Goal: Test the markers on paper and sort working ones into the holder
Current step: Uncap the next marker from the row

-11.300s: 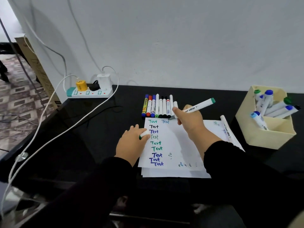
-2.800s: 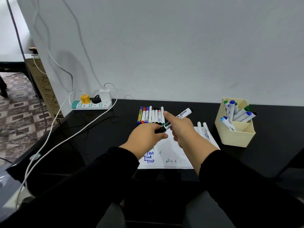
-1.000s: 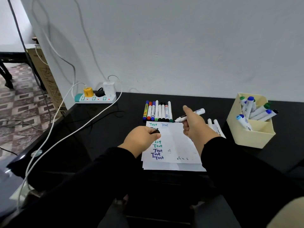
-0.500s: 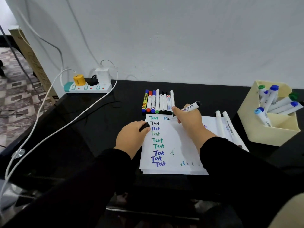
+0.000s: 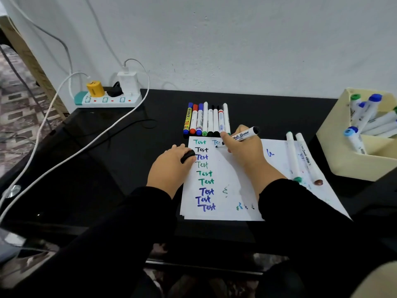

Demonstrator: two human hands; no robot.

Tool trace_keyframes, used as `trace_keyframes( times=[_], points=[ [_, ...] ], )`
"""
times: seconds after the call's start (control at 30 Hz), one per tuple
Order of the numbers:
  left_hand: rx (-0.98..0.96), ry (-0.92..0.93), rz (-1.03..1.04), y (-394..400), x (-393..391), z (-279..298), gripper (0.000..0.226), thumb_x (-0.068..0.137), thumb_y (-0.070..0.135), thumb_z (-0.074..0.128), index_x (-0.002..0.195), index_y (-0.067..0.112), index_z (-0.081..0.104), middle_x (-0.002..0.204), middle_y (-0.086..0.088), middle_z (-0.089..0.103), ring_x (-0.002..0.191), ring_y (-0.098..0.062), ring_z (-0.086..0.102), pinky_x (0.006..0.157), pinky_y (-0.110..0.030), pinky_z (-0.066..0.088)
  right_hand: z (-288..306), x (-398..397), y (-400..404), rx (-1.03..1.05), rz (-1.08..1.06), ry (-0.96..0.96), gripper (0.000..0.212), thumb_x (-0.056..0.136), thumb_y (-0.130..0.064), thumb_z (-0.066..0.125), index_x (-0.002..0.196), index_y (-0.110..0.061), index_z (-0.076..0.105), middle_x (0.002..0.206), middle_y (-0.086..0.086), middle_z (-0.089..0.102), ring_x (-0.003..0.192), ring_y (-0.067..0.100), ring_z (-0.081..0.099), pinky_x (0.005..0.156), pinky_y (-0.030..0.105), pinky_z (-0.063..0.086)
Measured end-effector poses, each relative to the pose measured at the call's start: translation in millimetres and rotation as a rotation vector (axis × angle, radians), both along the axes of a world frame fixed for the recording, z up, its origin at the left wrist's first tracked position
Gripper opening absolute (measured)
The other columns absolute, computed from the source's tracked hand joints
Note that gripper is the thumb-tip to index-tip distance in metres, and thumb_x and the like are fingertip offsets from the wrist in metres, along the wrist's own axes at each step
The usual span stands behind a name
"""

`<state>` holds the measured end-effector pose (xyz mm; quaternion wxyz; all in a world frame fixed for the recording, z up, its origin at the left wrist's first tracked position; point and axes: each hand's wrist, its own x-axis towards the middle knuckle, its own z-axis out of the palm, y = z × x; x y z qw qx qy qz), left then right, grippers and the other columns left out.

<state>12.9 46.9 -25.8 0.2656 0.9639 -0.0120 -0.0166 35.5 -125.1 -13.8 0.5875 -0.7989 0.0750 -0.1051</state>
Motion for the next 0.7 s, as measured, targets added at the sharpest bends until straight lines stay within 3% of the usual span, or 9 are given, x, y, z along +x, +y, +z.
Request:
trace_keyframes(
  times=[0.23,0.43,0.7],
  points=[
    [-0.021,-0.025,0.005,0.4,-2.2,-1.5,0.043,0.097,0.036,0.044,0.138,0.023,0.044,0.153,0.003,0.027,0.143,-0.013,0.016,0.115,-0.029,0.013,-2.0,0.5,0.8,0.003,0.012,-0.008,0.036,0.086,-0.025,0.069,0.061,-0.02,0.043,0.058,-0.012,0.056,0.041,-0.008,0.05,0.043,0.007,0.037],
    [0.075,-0.036,0.045,3.1,-1.7,-3.5,0.042,0.094,0.047,0.043,0.133,0.034,0.048,0.157,-0.005,0.014,0.145,-0.02,0.006,0.116,-0.036,0.0,-2.8,1.2,2.0,0.001,0.008,0.004,0.036,0.085,-0.026,0.07,0.062,-0.02,0.043,0.057,-0.007,0.056,0.055,0.008,0.054,0.056,0.021,0.042],
    [0.119,0.018,0.085,3.6,-0.8,-4.0,0.043,0.092,0.055,0.04,0.132,0.043,0.046,0.156,-0.005,0.018,0.145,-0.026,0.006,0.115,-0.047,-0.004,-4.0,4.6,-1.1,-0.009,-0.062,0.006,0.039,0.086,-0.017,0.063,0.061,-0.017,0.033,0.055,-0.002,0.04,0.05,0.01,0.038,0.048,0.019,0.032]
  ],
)
